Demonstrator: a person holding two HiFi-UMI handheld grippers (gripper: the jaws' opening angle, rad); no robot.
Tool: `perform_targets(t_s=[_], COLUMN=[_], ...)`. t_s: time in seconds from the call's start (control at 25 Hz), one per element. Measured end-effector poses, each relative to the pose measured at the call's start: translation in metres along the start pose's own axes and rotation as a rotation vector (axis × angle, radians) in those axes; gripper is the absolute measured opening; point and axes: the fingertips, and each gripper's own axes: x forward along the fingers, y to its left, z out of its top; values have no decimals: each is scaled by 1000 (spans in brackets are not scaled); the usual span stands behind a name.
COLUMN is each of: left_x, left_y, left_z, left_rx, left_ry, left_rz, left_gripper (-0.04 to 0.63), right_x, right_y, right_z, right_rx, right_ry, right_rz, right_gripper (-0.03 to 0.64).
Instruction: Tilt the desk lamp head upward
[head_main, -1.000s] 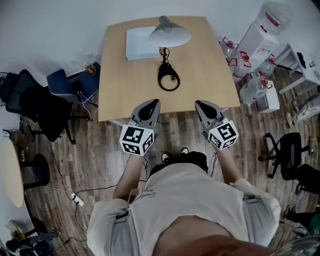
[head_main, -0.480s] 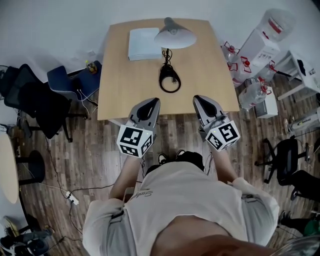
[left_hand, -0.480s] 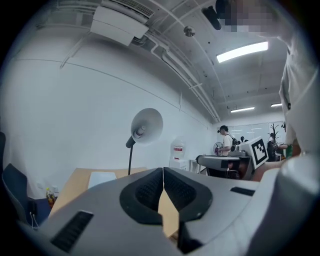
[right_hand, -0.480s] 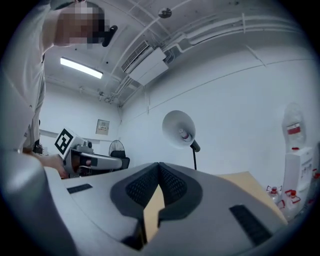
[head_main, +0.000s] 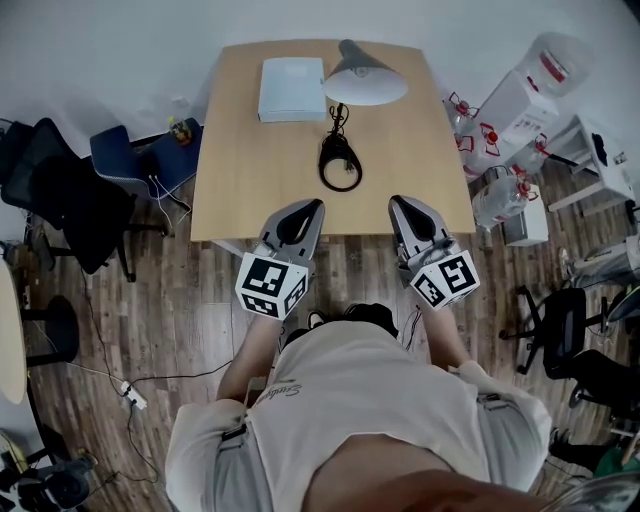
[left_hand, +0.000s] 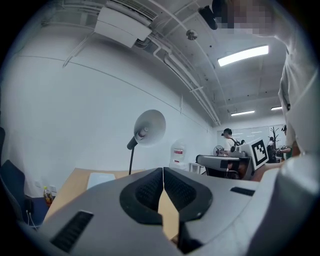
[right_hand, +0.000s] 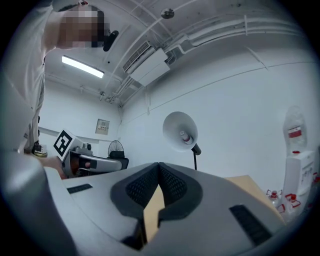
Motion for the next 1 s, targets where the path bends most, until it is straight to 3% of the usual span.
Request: perform_targets(t_s=[0.2, 1.0], left_x=[-2, 13], left_y=[10, 31], left_z=[-13, -13], left_rx=[-36, -38], left_ry=[21, 15], left_rz=[17, -4], left_gripper=[17, 17], right_x=[4, 24], right_y=[-6, -14], right_z=[-2, -13], right_rx=[-8, -24], right_ry=[5, 30], right_rz=[-8, -16], right_gripper=[-5, -5])
